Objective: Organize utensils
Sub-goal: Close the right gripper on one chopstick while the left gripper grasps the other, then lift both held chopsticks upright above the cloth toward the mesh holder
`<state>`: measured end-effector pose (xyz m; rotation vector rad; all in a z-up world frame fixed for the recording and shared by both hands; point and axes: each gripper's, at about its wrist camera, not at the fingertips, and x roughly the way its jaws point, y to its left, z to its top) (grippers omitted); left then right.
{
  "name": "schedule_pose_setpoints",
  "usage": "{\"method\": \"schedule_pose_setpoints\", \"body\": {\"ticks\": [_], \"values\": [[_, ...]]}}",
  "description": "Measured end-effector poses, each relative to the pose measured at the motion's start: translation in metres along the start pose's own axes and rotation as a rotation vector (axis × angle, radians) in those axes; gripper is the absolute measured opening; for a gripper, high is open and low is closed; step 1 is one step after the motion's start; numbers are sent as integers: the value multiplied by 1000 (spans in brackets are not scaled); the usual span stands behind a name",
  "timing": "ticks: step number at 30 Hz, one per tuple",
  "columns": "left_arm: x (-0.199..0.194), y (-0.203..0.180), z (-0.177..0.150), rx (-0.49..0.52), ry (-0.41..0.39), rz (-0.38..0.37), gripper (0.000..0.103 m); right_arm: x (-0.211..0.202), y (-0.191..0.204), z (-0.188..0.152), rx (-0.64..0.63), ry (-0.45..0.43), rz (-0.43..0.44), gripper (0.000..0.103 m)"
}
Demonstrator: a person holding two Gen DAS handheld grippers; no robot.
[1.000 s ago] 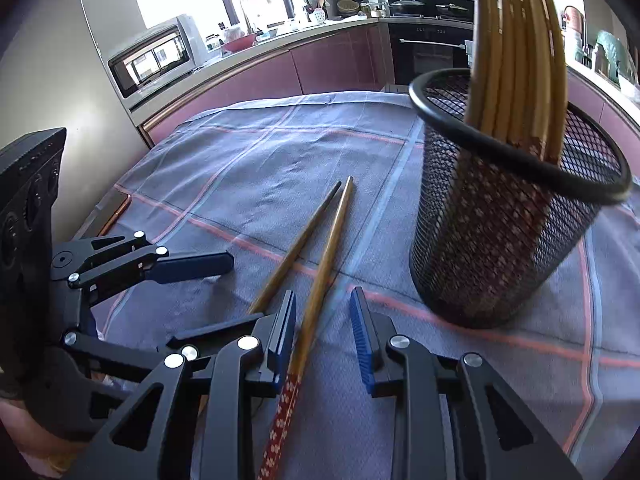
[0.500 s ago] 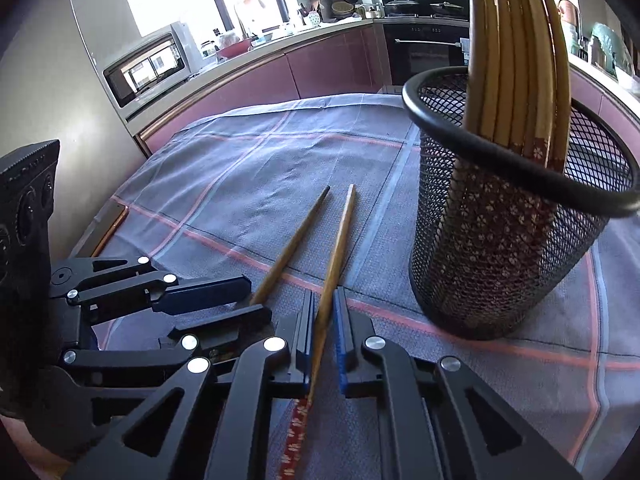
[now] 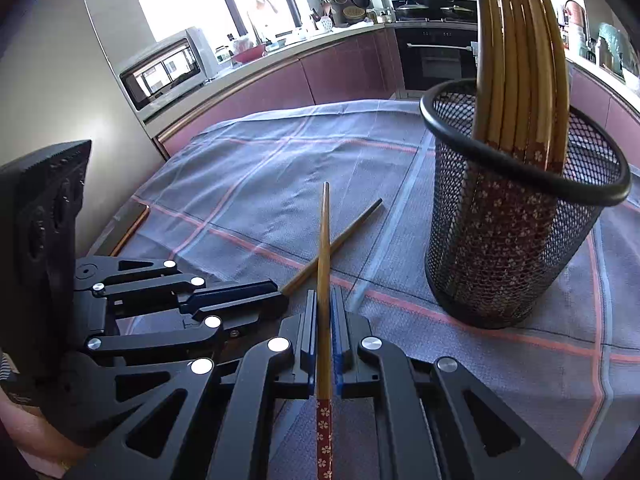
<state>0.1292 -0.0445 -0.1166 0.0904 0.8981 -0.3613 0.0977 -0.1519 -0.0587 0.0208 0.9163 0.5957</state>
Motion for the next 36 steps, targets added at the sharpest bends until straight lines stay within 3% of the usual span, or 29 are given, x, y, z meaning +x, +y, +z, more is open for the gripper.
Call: {"method": "schedule_pose_setpoints", "body": {"ticks": [8, 16, 36], "values": [[4, -4, 2, 24, 13, 5, 12, 6, 0, -2, -8, 26, -5, 8], [6, -6, 4, 23, 6, 29, 9, 6, -1, -2, -13, 23, 0, 6], [-20, -1, 3, -16, -43, -11, 8, -34, -3, -4, -7, -83, 45, 6]]}}
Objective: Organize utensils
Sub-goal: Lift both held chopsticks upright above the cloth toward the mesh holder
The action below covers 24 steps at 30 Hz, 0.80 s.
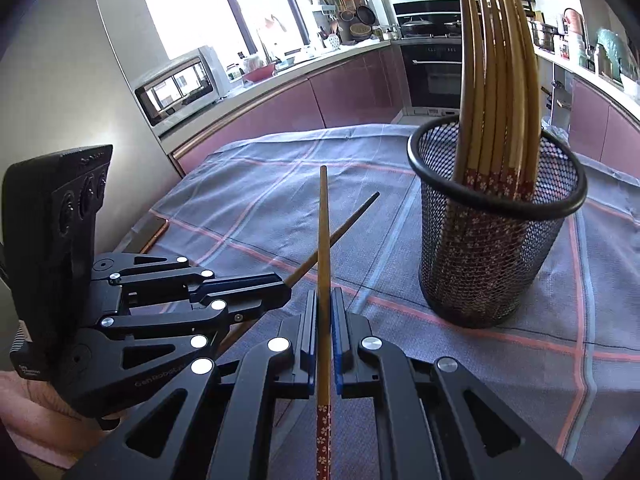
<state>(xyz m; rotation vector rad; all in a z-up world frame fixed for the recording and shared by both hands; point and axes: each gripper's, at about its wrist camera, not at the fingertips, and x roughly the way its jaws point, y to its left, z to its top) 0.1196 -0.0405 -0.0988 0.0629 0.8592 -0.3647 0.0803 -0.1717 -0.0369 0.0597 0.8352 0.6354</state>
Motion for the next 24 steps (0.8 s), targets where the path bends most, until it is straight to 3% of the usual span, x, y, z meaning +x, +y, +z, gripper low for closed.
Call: {"method": "schedule_pose_setpoints", "body": {"ticks": [24], "values": [[-40, -1, 10, -35, -87, -69, 8, -43, -1, 6, 14, -125, -3, 6]]}}
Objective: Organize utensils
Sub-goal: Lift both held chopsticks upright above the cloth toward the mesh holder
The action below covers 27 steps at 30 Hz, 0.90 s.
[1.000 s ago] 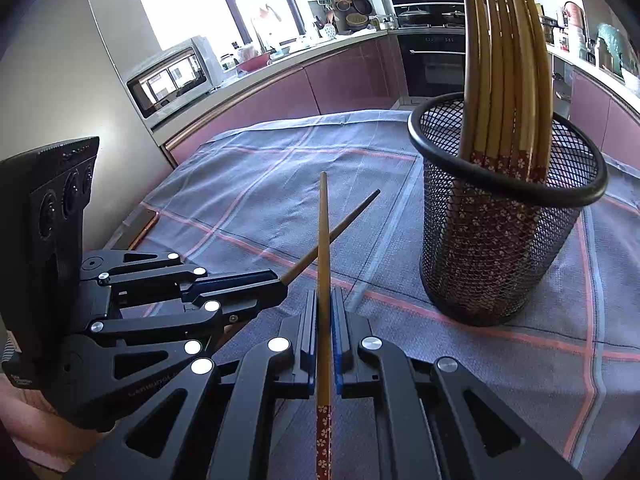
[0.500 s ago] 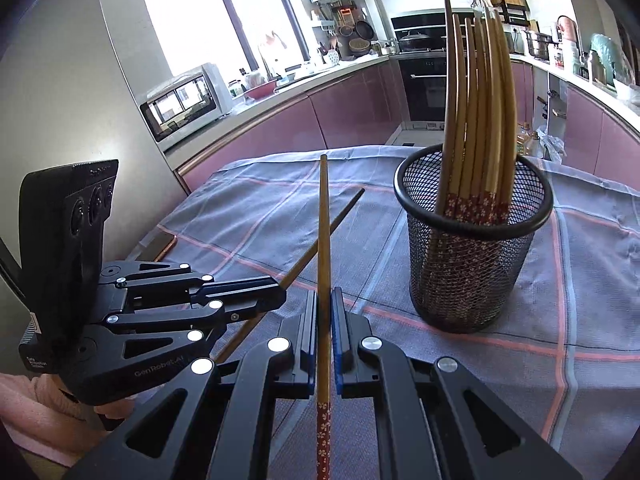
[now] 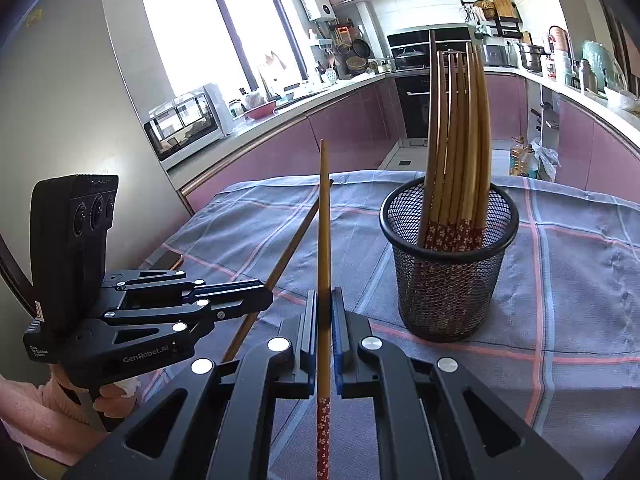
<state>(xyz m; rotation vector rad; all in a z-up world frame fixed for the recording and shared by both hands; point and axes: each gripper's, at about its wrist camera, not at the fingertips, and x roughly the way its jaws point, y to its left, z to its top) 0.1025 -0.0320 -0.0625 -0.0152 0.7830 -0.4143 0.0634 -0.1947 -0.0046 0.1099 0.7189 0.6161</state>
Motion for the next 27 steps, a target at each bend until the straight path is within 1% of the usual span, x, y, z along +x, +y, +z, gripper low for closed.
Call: {"method": "schedule_pose_setpoints", "body": {"ticks": [27], "values": [[-22, -7, 4, 2, -56, -39, 8, -21, -3, 2, 9, -65, -15, 6]]}}
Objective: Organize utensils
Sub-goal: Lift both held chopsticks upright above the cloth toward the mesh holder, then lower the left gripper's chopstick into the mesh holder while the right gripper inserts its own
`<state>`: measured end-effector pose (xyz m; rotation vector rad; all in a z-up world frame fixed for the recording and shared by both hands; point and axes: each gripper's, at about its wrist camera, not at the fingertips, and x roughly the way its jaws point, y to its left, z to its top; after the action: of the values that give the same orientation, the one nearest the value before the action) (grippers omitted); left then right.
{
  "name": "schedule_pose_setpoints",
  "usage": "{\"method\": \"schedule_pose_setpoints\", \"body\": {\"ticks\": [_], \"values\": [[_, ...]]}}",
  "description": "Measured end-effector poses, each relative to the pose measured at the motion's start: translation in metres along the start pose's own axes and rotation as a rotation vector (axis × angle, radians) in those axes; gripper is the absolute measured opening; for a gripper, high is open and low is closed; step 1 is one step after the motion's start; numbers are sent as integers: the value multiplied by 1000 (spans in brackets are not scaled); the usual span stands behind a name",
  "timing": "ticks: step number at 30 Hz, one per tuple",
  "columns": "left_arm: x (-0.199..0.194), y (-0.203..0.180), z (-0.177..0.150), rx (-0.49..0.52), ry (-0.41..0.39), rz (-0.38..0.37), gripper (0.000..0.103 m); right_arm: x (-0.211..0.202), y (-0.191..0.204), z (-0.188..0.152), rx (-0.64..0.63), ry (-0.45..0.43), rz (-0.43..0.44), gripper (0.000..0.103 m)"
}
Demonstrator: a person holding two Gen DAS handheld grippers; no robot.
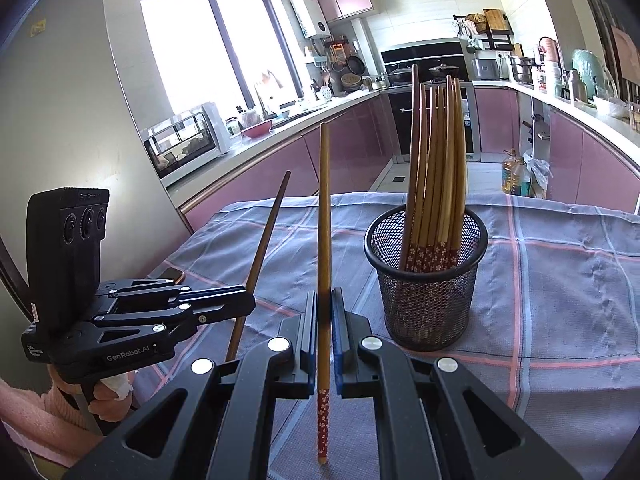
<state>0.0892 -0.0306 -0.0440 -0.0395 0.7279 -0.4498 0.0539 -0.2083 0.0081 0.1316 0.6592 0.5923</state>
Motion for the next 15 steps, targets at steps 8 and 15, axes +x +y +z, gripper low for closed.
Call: {"method": "schedule_pose_setpoints", "body": {"ticks": [8, 15], "values": [[-6, -1, 2, -3, -16, -16, 8, -3, -1, 1, 1, -8, -1, 6], [-7, -3, 3, 0, -20, -17, 8, -5, -3, 3, 4, -21, -8, 6]]}}
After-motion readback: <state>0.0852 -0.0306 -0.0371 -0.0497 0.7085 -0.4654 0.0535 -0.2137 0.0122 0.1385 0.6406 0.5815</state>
